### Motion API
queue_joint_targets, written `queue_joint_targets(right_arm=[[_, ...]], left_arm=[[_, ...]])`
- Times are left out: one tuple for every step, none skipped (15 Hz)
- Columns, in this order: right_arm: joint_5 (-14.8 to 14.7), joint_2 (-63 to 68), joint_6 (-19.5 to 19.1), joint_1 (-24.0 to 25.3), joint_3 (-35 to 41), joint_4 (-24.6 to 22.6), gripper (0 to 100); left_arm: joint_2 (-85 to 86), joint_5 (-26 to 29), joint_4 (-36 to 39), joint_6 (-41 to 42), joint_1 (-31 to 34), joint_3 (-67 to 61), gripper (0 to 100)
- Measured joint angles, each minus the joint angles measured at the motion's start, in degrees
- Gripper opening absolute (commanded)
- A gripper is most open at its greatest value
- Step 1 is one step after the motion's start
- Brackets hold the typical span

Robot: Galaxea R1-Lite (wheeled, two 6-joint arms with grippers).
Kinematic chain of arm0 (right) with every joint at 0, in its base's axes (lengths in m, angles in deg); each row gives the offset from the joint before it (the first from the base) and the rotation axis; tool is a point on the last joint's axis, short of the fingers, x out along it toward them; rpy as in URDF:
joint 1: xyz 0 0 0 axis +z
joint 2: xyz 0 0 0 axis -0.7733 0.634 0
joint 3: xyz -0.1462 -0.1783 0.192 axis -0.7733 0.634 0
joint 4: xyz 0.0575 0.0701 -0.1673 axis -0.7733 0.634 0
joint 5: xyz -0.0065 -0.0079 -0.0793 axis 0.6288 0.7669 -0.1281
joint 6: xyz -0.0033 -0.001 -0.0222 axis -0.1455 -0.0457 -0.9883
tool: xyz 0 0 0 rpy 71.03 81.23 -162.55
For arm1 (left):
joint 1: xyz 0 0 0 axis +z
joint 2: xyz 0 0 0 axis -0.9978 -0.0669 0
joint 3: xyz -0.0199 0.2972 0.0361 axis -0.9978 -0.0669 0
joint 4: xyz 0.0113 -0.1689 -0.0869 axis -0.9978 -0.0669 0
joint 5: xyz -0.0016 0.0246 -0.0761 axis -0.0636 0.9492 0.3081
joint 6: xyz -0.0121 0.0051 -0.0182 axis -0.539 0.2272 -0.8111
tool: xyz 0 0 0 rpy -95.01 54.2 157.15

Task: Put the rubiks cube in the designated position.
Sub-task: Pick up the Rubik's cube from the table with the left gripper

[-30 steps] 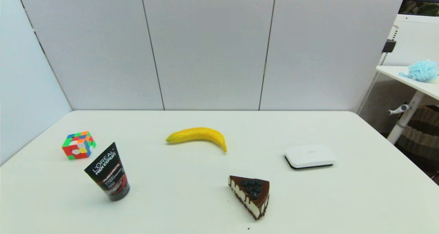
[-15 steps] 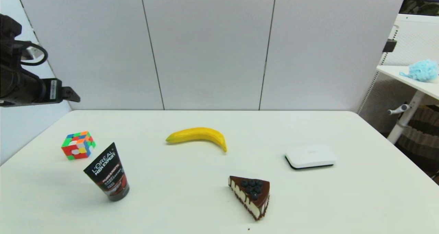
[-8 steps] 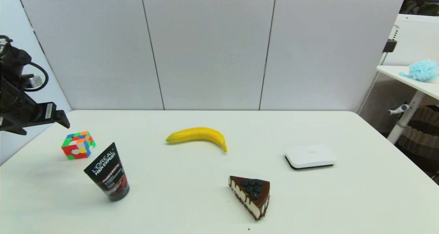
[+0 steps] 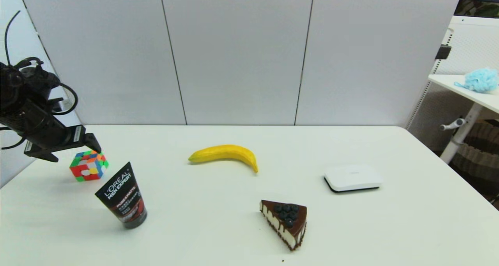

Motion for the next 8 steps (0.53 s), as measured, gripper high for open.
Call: queue_joint_targets(right_arm=[[0.0, 0.0, 0.0, 0.0, 0.0, 0.0, 100], [0.0, 0.0, 0.0, 0.0, 0.0, 0.0, 100], [0.0, 0.0, 0.0, 0.0, 0.0, 0.0, 100], [0.0, 0.0, 0.0, 0.0, 0.0, 0.0, 100], [0.0, 0.0, 0.0, 0.0, 0.0, 0.0, 100], [0.0, 0.0, 0.0, 0.0, 0.0, 0.0, 100], [0.0, 0.0, 0.0, 0.0, 0.0, 0.0, 100], [0.0, 0.0, 0.0, 0.0, 0.0, 0.0, 100]], left_arm=[[-0.4, 0.0, 0.1, 0.0, -0.2, 0.0, 100], [-0.7, 0.0, 0.1, 0.0, -0.5, 0.0, 100], [-1.0, 0.0, 0.1, 0.0, -0.7, 0.0, 100], [-1.4, 0.1, 0.0, 0.0, -0.9, 0.1, 100], [-1.7, 0.0, -0.1, 0.0, -1.2, 0.1, 100], [-2.1, 0.0, -0.1, 0.2, -1.4, 0.0, 100], [-2.5, 0.0, -0.2, 0.3, -1.5, 0.0, 100], [-3.0, 0.0, -0.1, 0.4, -1.6, 0.0, 100]])
